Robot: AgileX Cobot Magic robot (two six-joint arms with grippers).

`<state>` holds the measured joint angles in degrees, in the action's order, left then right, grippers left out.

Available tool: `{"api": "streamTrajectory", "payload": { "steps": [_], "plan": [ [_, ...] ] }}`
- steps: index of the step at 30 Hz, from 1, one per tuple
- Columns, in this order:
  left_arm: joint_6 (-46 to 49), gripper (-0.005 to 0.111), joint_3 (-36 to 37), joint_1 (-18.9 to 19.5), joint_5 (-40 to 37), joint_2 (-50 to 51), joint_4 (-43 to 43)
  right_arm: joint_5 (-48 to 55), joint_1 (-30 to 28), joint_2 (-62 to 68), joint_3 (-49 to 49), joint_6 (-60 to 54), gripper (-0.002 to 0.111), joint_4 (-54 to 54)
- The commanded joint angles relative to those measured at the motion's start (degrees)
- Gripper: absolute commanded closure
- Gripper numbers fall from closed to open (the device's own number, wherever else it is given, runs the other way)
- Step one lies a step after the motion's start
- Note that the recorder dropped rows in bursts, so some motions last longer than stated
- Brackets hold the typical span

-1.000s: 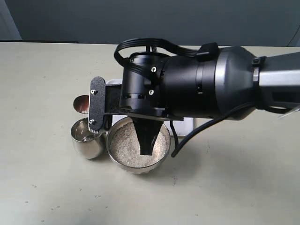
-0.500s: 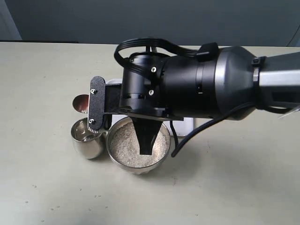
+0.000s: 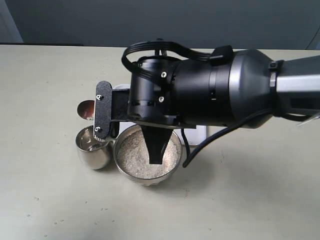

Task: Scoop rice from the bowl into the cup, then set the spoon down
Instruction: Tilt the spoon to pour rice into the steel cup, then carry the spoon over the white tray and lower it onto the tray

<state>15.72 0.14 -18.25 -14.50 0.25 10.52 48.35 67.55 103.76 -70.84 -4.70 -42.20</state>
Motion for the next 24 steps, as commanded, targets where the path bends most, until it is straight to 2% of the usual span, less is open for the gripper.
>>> {"api": "streamTrajectory", "payload": {
  "steps": [1,24],
  "plan": [
    [-0.2,0.106,-0.1,-0.3,0.7,-0.2,0.0,-0.1,-0.1,0.0,-0.3,0.2,0.109,-1.3],
    [-0.2,0.106,-0.1,-0.3,0.7,-0.2,-0.1,0.9,-0.1,0.0,-0.3,0.2,0.109,-4.0]
  ]
}}
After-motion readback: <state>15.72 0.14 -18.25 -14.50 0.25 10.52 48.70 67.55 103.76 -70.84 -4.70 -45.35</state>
